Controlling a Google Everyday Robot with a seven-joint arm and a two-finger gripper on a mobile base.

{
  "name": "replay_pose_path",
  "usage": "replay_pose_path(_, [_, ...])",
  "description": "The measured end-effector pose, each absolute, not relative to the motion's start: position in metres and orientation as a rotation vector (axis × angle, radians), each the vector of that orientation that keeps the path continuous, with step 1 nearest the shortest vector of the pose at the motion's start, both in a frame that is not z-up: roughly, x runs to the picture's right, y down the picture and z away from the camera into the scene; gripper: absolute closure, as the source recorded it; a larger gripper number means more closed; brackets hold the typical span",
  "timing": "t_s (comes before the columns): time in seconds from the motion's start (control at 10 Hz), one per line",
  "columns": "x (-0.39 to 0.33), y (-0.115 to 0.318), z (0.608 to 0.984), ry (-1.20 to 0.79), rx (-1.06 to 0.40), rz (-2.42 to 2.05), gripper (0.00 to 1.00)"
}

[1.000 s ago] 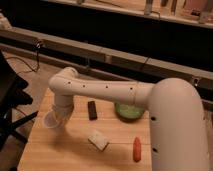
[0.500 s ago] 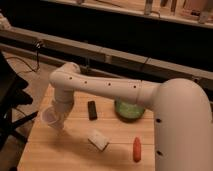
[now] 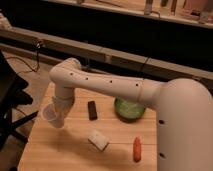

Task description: Pick up the ceramic cup

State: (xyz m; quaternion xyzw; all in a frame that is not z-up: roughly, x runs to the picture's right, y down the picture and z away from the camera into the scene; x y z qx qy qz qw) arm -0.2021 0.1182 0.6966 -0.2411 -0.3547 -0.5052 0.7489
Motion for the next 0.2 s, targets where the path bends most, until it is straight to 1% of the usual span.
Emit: replay_pose_path(0.2, [-0.1999,0.1150,0.6952,-0.772,-0.529,-1.102,1.00])
